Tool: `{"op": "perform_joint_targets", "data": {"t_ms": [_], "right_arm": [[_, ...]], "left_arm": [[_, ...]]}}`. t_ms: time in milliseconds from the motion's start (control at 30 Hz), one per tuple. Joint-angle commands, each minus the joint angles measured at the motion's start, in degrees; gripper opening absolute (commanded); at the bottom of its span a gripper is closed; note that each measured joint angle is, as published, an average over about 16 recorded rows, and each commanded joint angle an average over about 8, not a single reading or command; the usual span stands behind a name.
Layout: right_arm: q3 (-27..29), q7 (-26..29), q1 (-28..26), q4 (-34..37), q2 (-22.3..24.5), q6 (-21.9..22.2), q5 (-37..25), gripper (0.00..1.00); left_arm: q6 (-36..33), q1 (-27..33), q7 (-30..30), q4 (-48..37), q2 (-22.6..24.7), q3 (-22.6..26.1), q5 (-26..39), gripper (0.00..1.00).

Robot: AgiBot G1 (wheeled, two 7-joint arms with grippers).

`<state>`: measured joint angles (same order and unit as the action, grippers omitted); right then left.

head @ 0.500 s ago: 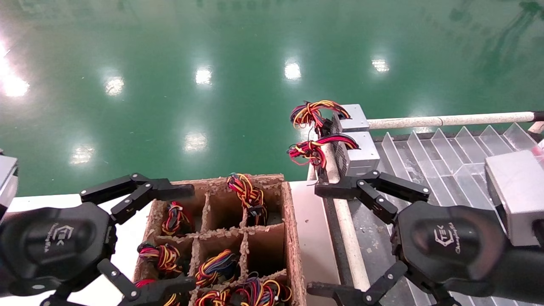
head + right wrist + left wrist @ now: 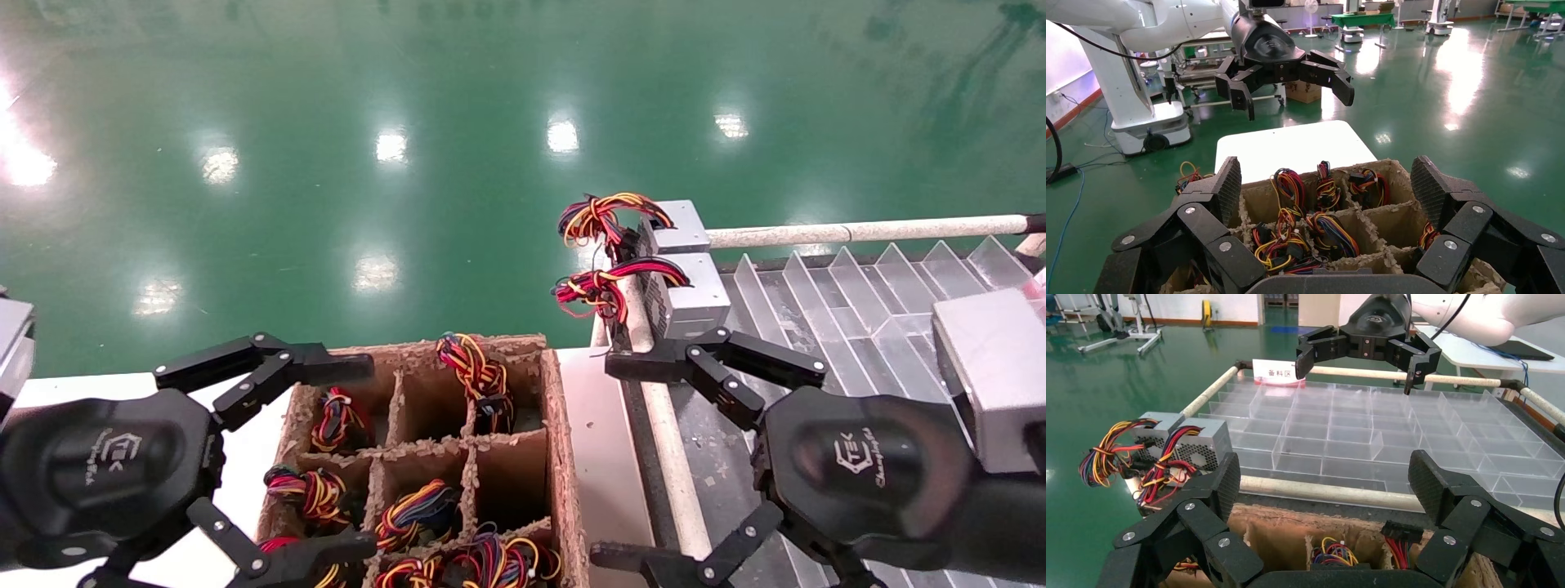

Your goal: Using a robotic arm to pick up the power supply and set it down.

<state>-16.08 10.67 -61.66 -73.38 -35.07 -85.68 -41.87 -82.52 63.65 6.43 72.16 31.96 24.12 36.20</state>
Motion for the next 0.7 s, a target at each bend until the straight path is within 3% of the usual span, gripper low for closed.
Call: {"op": "perform_joint_targets", "data": {"t_ms": [33,700], "right_arm": [[0.0,0.0,0.0,0.0,0.0,0.0,0.0,1.00],[0.0,0.0,0.0,0.0,0.0,0.0,0.0,1.00]], "left_arm": [[0.0,0.0,0.0,0.0,0.0,0.0,0.0,1.00],[0.0,0.0,0.0,0.0,0.0,0.0,0.0,1.00]]}}
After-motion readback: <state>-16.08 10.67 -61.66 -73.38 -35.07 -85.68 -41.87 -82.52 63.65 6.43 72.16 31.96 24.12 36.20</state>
